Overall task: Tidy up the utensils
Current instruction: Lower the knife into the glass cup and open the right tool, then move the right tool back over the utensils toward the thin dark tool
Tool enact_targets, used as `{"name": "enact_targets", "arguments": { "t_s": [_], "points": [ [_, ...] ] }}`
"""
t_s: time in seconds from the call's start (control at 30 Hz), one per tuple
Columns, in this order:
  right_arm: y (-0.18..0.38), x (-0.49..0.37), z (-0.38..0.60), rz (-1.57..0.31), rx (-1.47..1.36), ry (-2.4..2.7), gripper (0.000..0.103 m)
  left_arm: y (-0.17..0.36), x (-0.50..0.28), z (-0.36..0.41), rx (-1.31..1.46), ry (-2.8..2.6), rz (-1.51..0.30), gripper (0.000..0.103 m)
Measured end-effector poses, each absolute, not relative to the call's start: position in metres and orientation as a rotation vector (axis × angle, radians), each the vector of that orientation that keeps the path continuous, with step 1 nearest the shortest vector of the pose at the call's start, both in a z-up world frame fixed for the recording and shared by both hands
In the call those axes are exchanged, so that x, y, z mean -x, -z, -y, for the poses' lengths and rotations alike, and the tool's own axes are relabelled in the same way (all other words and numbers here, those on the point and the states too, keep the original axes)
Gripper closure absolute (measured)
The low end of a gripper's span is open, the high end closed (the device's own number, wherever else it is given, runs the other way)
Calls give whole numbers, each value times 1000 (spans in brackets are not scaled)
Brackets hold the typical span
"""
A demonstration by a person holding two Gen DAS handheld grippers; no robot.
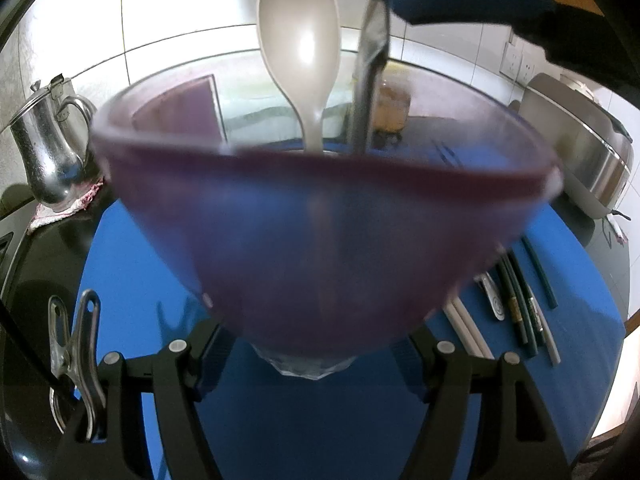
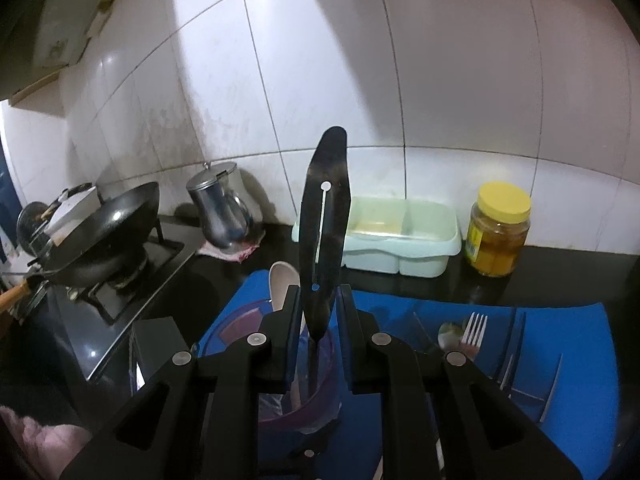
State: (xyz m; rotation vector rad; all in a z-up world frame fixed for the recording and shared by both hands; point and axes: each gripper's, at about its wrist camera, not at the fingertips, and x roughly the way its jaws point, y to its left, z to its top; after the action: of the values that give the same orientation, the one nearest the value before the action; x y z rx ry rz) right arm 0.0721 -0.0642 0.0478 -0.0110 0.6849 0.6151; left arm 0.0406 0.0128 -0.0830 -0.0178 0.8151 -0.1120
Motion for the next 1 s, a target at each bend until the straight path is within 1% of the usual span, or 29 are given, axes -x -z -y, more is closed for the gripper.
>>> {"name": "enact_targets", "arguments": {
  "t_s": [0.33,0.37,0.43,0.47,0.63,1.0],
  "points": [
    [-45,-76,57,-710,21,-652,84,83,-41,-12,18,112,-816,29],
    [-46,-76,57,-712,19,-654,81,83,-41,-13,17,112,-816,29],
    [-46,-76,58,-714,8,-653,66,83,-42,-13,18,112,-816,29],
    [-47,-76,60,-714,-6,-651,64,83,-40,-13,18,112,-817,29],
    [-60,-74,70,-680,-38,-642,61,82,-41,-14,18,112,-817,29],
    [-82,-69,104,-627,-73,-562,58,82,-42,-14,18,112,-819,29]
  ]
}}
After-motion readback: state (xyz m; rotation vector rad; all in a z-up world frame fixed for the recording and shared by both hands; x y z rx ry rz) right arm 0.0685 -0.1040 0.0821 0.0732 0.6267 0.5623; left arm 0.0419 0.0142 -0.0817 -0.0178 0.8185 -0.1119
